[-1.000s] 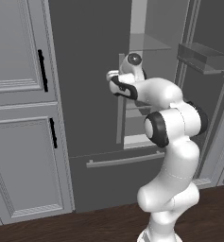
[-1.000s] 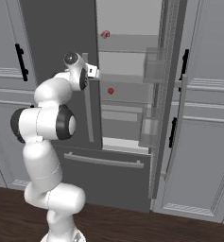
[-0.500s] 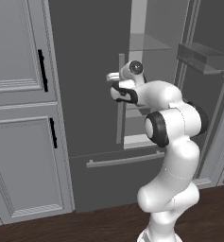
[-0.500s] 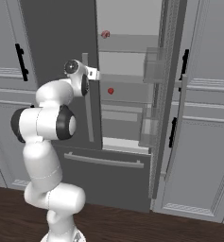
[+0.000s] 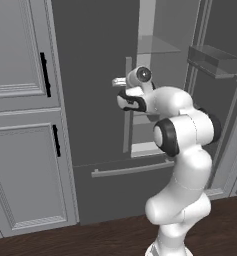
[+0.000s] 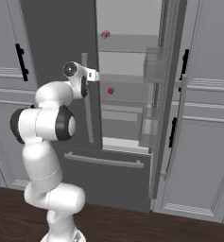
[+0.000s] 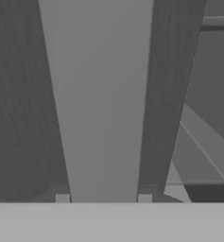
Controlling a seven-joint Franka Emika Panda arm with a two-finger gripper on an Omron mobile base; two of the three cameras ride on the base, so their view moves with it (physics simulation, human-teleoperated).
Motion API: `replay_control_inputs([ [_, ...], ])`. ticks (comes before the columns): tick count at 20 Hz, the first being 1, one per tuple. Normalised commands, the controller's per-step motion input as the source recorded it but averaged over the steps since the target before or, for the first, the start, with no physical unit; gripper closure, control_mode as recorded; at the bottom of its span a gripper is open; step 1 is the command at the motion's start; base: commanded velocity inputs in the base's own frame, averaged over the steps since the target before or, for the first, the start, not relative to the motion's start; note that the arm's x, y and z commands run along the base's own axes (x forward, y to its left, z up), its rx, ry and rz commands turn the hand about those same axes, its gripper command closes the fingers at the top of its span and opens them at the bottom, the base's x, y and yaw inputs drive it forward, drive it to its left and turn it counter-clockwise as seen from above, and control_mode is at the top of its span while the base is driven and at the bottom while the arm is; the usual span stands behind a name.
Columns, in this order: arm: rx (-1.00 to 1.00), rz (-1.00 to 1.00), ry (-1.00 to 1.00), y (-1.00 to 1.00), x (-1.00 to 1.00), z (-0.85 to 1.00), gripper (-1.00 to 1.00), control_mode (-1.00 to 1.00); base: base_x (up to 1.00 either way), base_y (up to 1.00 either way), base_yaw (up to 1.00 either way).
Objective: Take the strawberry from the fridge and place it on top of the pancake, located on the dining counter.
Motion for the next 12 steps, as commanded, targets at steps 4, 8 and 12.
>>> replay_control_inputs([
  [4,0.00,-0.15,-0.05,0.48,-0.86,-0.16,1.00,-1.00,0.00,0.00,0.00],
  [8,0.00,-0.20,-0.09,0.46,-1.00,-0.08,1.00,-1.00,0.00,0.00,0.00],
  [12,-0.08,-0.37,-0.01,0.70,-0.98,-0.12,1.00,-1.00,0.00,0.00,0.00],
])
